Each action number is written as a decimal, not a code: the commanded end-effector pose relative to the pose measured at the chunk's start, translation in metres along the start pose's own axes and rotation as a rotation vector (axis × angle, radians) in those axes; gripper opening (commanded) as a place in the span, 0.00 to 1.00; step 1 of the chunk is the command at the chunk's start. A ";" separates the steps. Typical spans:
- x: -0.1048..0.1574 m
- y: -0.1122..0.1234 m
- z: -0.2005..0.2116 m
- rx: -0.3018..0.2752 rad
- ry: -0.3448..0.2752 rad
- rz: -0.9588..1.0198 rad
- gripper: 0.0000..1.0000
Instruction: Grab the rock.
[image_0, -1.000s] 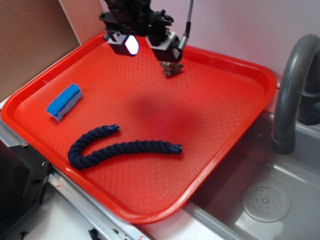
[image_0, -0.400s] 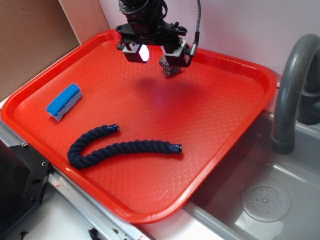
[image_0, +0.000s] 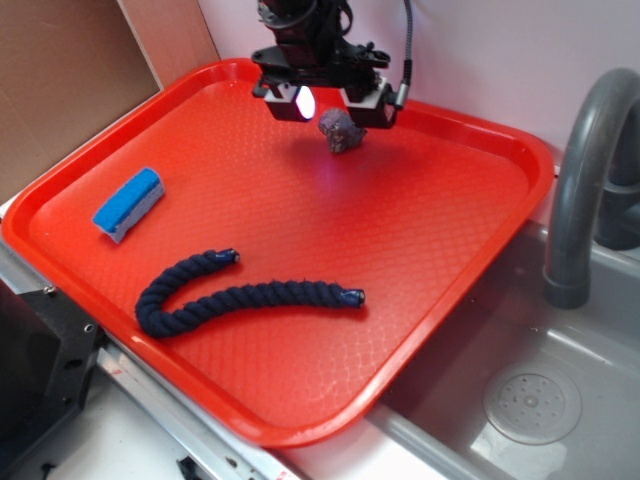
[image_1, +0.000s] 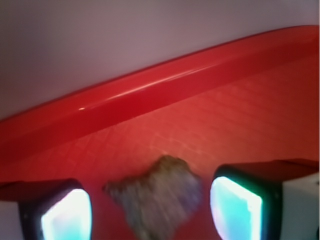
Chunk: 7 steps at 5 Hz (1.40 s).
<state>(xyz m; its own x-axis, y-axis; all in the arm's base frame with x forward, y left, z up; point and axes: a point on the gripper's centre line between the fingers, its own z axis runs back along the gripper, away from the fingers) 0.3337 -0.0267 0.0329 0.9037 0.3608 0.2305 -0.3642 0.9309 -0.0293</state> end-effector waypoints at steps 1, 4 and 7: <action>0.015 0.007 -0.001 -0.034 0.009 0.045 0.00; -0.018 0.050 0.125 -0.010 0.181 -0.143 0.00; -0.049 0.034 0.197 0.017 0.132 -0.276 0.00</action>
